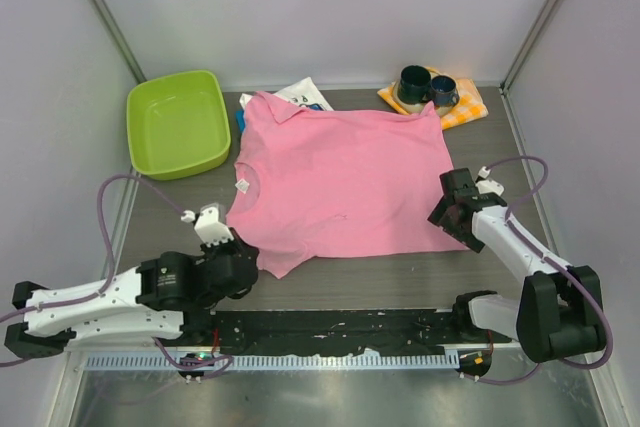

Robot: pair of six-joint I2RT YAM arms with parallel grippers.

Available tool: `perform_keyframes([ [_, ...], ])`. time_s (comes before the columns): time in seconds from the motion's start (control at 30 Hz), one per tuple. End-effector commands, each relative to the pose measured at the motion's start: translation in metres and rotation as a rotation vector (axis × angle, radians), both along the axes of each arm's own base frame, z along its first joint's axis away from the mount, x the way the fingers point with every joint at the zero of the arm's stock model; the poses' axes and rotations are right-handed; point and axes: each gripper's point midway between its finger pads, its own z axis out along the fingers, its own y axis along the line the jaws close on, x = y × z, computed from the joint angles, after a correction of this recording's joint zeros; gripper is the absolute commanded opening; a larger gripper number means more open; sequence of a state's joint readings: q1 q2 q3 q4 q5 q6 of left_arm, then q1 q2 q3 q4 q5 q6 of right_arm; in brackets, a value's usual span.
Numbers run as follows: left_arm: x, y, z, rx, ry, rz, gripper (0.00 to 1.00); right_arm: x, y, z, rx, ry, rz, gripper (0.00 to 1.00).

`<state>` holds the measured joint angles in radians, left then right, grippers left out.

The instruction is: Fold and stack the t-shirts

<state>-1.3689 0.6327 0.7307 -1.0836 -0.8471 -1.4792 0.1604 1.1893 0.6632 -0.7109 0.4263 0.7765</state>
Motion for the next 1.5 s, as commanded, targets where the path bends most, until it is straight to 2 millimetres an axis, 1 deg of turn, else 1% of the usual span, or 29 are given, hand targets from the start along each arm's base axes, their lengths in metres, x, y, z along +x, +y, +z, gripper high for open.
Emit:
perform_keyframes([
  [0.0, 0.024, -0.036, 0.019, 0.03, -0.096, -0.049, 0.0, 0.016, 0.011, 0.002, 0.055, -0.039, 0.024, 0.95],
  [0.03, 0.027, -0.04, 0.013, 0.058, -0.084, -0.074, 0.0, 0.017, 0.012, 0.001, 0.061, -0.033, 0.026, 0.95],
  [0.07, 0.031, -0.049, 0.014, 0.036, -0.085, -0.078, 0.0, 0.018, 0.014, 0.0, 0.07, -0.031, 0.029, 0.95],
  [0.13, 0.041, -0.056, -0.003, 0.073, -0.051, -0.089, 0.0, 0.016, 0.018, -0.005, 0.091, -0.023, 0.037, 0.93],
  [0.17, 0.048, -0.064, -0.003, 0.054, -0.06, -0.104, 0.0, 0.015, 0.018, -0.006, 0.091, -0.022, 0.034, 0.93],
  [0.2, 0.06, -0.06, -0.012, 0.052, -0.044, -0.076, 0.0, 0.014, 0.016, -0.007, 0.081, -0.021, 0.029, 0.93],
  [0.23, 0.062, -0.067, -0.022, 0.048, -0.012, -0.1, 0.0, 0.014, 0.014, -0.007, 0.077, -0.023, 0.026, 0.93],
  [0.27, 0.068, -0.07, -0.023, 0.035, -0.02, -0.095, 0.0, 0.012, 0.011, -0.006, 0.069, -0.021, 0.019, 0.93],
  [0.3, 0.076, -0.065, -0.026, 0.043, -0.011, -0.071, 0.0, 0.013, 0.009, -0.004, 0.06, -0.025, 0.014, 0.93],
  [0.37, 0.081, -0.061, -0.033, 0.068, 0.003, -0.065, 0.0, 0.012, 0.002, 0.001, 0.044, -0.036, -0.005, 0.93],
  [0.43, 0.088, -0.05, -0.033, 0.065, 0.003, -0.03, 0.0, 0.012, -0.004, 0.005, 0.024, -0.037, -0.008, 0.93],
  [0.47, 0.088, -0.045, -0.038, 0.067, 0.014, -0.026, 0.0, 0.009, -0.007, 0.005, 0.021, -0.024, -0.016, 0.93],
  [0.5, 0.092, -0.036, -0.039, 0.063, 0.017, 0.004, 0.0, 0.008, -0.01, 0.005, 0.016, -0.018, -0.023, 0.93],
  [0.57, 0.093, -0.025, -0.044, 0.052, 0.026, 0.025, 0.0, 0.006, -0.014, 0.001, 0.018, 0.002, -0.037, 0.93],
  [0.6, 0.099, -0.014, -0.046, 0.055, 0.036, 0.059, 0.0, 0.006, -0.015, 0.0, 0.024, 0.004, -0.043, 0.93],
  [0.7, 0.104, 0.002, -0.056, 0.044, 0.068, 0.087, 0.0, 0.008, -0.015, -0.005, 0.035, 0.016, -0.049, 0.93],
  [0.73, 0.107, 0.004, -0.056, 0.031, 0.063, 0.093, 0.0, 0.009, -0.016, -0.007, 0.039, 0.019, -0.05, 0.93],
  [0.77, 0.107, 0.007, -0.065, 0.042, 0.087, 0.098, 0.0, 0.009, -0.015, -0.011, 0.047, 0.029, -0.051, 0.93],
  [0.87, 0.111, 0.017, -0.074, 0.025, 0.131, 0.114, 0.0, 0.01, -0.016, -0.016, 0.07, 0.038, -0.064, 0.93],
  [0.93, 0.108, 0.015, -0.072, 0.001, 0.133, 0.104, 0.0, 0.008, -0.014, -0.02, 0.085, 0.054, -0.064, 0.93],
  [0.97, 0.105, 0.015, -0.074, -0.004, 0.139, 0.105, 0.0, 0.005, -0.013, -0.022, 0.088, 0.066, -0.06, 0.93],
  [1.0, 0.103, 0.016, -0.071, -0.021, 0.129, 0.109, 0.0, 0.002, -0.012, -0.022, 0.097, 0.068, -0.061, 0.92],
  [1.1, 0.094, 0.019, -0.075, -0.021, 0.15, 0.111, 0.0, -0.005, -0.009, -0.024, 0.114, 0.082, -0.064, 0.91],
  [1.2, 0.091, 0.025, -0.077, -0.009, 0.151, 0.125, 0.0, -0.009, -0.011, -0.027, 0.103, 0.095, -0.081, 0.89],
  [1.27, 0.09, 0.027, -0.075, -0.006, 0.142, 0.131, 0.0, -0.01, -0.015, -0.027, 0.083, 0.108, -0.096, 0.88],
  [1.3, 0.09, 0.029, -0.074, -0.003, 0.138, 0.137, 0.0, -0.011, -0.017, -0.027, 0.076, 0.114, -0.103, 0.85],
  [1.43, 0.09, 0.034, -0.071, 0.012, 0.124, 0.151, 0.0, -0.016, -0.021, -0.026, 0.054, 0.11, -0.141, 0.84],
  [1.47, 0.09, 0.035, -0.07, 0.014, 0.121, 0.153, 0.0, -0.017, -0.03, -0.023, 0.038, 0.098, -0.179, 0.83],
])
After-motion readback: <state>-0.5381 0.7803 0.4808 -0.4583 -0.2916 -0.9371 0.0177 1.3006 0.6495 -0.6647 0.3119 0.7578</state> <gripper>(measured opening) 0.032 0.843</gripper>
